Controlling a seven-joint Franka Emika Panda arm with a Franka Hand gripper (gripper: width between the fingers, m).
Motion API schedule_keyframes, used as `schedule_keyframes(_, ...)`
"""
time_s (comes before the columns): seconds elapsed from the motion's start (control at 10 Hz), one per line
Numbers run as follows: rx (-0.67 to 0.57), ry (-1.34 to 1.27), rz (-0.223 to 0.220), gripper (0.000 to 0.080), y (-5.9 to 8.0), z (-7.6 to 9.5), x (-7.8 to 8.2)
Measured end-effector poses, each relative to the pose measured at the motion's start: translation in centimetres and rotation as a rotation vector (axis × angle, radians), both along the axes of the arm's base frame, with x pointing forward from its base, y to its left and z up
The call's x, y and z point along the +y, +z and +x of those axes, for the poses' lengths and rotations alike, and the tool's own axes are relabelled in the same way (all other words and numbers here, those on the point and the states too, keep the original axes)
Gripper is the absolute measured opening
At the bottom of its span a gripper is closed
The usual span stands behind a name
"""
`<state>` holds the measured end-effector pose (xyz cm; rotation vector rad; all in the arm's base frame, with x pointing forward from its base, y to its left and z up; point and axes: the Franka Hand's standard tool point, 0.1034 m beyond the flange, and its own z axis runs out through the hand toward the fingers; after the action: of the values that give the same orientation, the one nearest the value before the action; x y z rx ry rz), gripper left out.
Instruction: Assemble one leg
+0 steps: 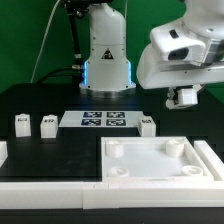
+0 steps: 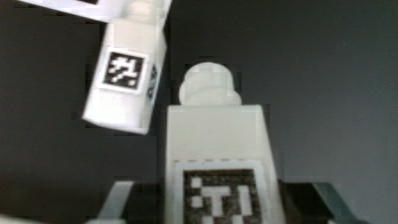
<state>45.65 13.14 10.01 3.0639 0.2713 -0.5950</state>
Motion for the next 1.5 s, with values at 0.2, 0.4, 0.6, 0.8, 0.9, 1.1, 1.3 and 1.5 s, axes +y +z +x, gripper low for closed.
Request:
schedule_keyframes(0.2,-0.148,-0.095,0.011,0.0290,0.9,0.9,-0.6)
schedule_keyframes(0.4,-0.322,-0.062,0.068,0.0290,1.2,4.2,-0.3)
schedule_keyframes(0.6,-0.501,-0.021,0.125,0.0290,1.4,7.7,-0.3)
schedule_keyframes(0.8,-0.554,-0.020,0.140,0.0290,1.1,7.8,-0.3)
schedule_keyframes(0.9,-0.555,-0.019,0.140,0.0290,1.1,7.9,-0.3)
schedule_keyframes(1.1,-0.555,-0.019,0.140,0.0290,1.0,7.8,-0.3)
schedule_keyframes(1.3,-0.638,0.024,0.152,0.0290,0.6,8.2,-0.9)
schedule_keyframes(1.5,-0.834,0.055,0.168,0.0290,1.4,12.4,-1.7)
